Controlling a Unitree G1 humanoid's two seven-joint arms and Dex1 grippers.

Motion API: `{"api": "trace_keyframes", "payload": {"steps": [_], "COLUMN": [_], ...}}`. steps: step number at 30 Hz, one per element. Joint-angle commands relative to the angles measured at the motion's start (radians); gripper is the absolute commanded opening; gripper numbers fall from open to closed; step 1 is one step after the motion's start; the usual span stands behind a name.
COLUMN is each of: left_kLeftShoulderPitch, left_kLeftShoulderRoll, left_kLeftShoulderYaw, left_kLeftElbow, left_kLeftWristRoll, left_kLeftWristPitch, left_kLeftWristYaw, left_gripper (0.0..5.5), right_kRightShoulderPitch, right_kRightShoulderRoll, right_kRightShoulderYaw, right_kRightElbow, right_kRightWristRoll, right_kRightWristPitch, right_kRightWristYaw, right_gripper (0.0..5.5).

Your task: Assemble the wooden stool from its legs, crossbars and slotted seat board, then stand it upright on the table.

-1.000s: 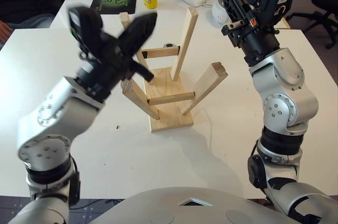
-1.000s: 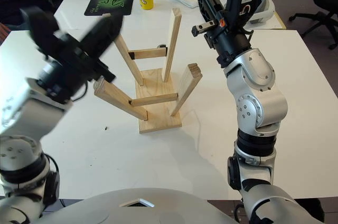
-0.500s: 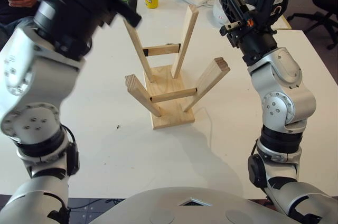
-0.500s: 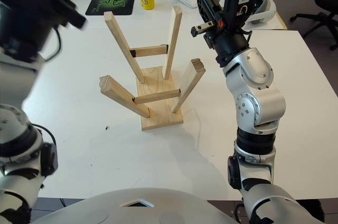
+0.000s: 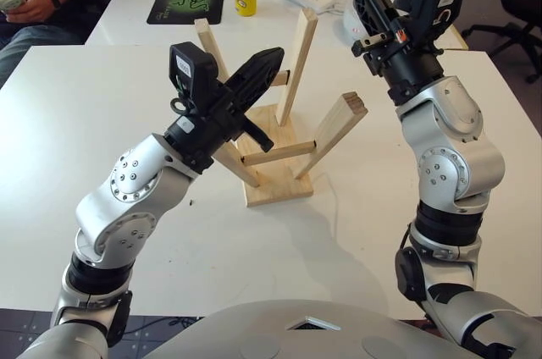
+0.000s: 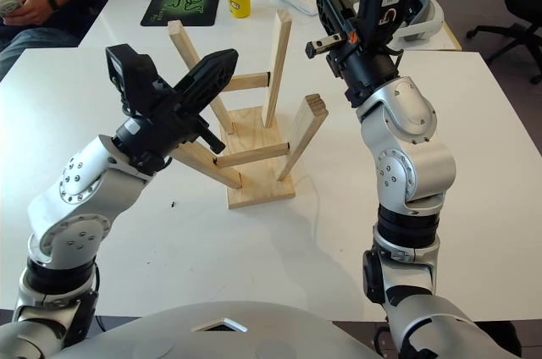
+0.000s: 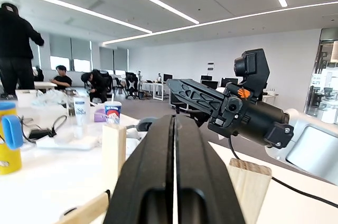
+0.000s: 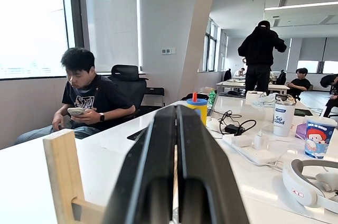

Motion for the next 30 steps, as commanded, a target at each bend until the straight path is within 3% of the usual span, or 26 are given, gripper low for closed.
{"api": "trace_keyframes", "payload": {"steps": [1,10,15,19,24,26,30], "left_kLeftShoulderPitch": [0.032,-0.323,-0.314,-0.270,-0.230,-0.223,-0.209], "left_kLeftShoulderRoll": [-0.041,-0.043,-0.020,-0.011,-0.017,-0.024,-0.035], "left_kLeftShoulderYaw": [-0.018,0.297,0.370,0.422,0.442,0.448,0.455], "left_kLeftElbow": [0.186,0.080,0.127,0.187,0.205,0.201,0.191], "left_kLeftWristRoll": [0.093,-0.142,-0.098,-0.020,0.041,0.054,0.078], "left_kLeftWristPitch": [0.056,0.160,0.176,0.152,0.132,0.126,0.116], "left_kLeftWristYaw": [-0.003,0.076,0.088,0.085,0.054,0.051,0.047], "left_gripper": [0.00,0.00,0.00,0.00,0.00,0.00,0.00], "right_kRightShoulderPitch": [-0.035,-0.027,-0.024,0.037,0.095,0.083,-0.016], "right_kRightShoulderRoll": [0.009,0.011,0.004,-0.111,-0.131,-0.052,0.135], "right_kRightShoulderYaw": [0.007,0.003,0.017,0.173,0.245,0.195,-0.014], "right_kRightElbow": [-0.013,-0.027,-0.033,-0.013,-0.094,-0.141,-0.143], "right_kRightWristRoll": [0.013,0.016,0.003,-0.102,-0.042,0.085,0.488], "right_kRightWristPitch": [0.017,0.024,0.043,0.110,0.197,0.227,0.286], "right_kRightWristYaw": [-0.002,-0.008,-0.013,0.061,0.137,0.140,-0.005], "right_gripper": [0.03,0.03,0.03,0.03,0.03,0.03,0.03]}}
